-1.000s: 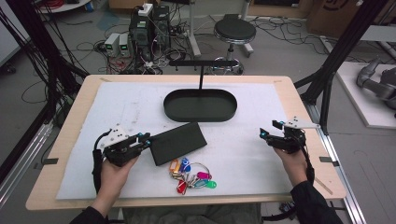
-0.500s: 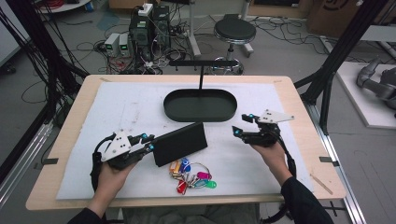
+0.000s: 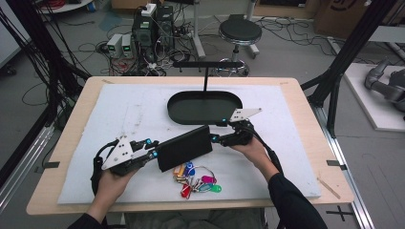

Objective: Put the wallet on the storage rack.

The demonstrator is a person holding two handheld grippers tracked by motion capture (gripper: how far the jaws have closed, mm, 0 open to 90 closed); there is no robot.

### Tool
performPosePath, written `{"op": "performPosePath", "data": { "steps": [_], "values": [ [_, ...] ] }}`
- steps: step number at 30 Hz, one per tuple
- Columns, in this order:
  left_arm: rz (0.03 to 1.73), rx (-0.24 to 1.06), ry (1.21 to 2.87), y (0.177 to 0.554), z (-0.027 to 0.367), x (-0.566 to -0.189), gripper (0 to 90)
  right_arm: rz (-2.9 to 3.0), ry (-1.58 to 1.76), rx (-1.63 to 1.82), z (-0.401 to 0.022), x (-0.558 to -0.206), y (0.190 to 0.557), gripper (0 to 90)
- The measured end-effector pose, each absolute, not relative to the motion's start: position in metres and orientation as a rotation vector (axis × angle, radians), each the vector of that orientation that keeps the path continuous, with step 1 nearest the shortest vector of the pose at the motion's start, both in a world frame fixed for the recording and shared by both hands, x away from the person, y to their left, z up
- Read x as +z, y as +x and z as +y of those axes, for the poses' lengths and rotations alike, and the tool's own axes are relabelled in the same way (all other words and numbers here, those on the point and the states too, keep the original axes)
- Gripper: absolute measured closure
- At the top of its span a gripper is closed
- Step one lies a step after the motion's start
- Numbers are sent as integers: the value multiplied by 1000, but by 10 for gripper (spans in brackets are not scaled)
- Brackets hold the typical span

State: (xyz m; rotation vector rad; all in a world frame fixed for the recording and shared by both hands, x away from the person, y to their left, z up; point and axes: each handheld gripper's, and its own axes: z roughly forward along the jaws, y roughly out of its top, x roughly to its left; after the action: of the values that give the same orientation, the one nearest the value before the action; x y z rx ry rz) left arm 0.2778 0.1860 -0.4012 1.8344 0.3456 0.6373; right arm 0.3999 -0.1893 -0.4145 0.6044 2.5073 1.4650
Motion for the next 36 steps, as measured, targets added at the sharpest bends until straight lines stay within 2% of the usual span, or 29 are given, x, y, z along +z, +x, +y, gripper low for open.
{"op": "performPosePath", "data": {
  "steps": [2, 4, 7, 8, 9, 10, 14, 15, 19, 21, 23, 25, 27, 28, 31, 36],
  "values": [
    [342, 641, 1840, 278, 186, -401, 774, 2528, 606, 1473, -183, -419, 402, 397],
    [344, 645, 1842, 277, 186, -401, 774, 2565, 588, 1465, -178, -421, 402, 507],
    [357, 653, 1828, 279, 188, -402, 774, 2540, 532, 1399, -173, -419, 396, 595],
    [357, 653, 1828, 279, 188, -402, 773, 2540, 532, 1399, -173, -419, 396, 595],
    [375, 662, 1810, 281, 191, -401, 774, 2519, 509, 1400, -177, -414, 395, 701],
    [385, 663, 1798, 283, 191, -400, 775, 2514, 504, 1402, -179, -413, 394, 731],
    [409, 670, 1783, 289, 192, -401, 776, 2485, 459, 1378, -186, -405, 386, 788],
    [404, 656, 1766, 292, 192, -403, 882, 2472, 417, 1368, -191, -401, 380, 821],
    [392, 646, 1777, 296, 178, -405, 882, 2465, 360, 1389, -192, -399, 368, 839],
    [395, 649, 1801, 296, 171, -407, 825, 2477, 349, 1348, -191, -401, 366, 841],
    [428, 648, 1800, 295, 169, -406, 709, 2476, 342, 1327, -191, -404, 365, 843],
    [445, 664, 1786, 294, 171, -405, 633, 2483, 338, 1325, -193, -404, 364, 858],
    [473, 664, 1778, 294, 173, -404, 493, 2482, 333, 1323, -194, -404, 362, 859],
    [524, 631, 1774, 297, 180, -405, 456, 2478, 329, 1325, -194, -405, 361, 859],
    [566, 622, 1790, 300, 192, -410, 416, 2478, 324, 1325, -194, -405, 361, 859],
    [612, 520, 1853, 311, 200, -422, 362, 2476, 328, 1330, -194, -405, 362, 859]
  ]
}}
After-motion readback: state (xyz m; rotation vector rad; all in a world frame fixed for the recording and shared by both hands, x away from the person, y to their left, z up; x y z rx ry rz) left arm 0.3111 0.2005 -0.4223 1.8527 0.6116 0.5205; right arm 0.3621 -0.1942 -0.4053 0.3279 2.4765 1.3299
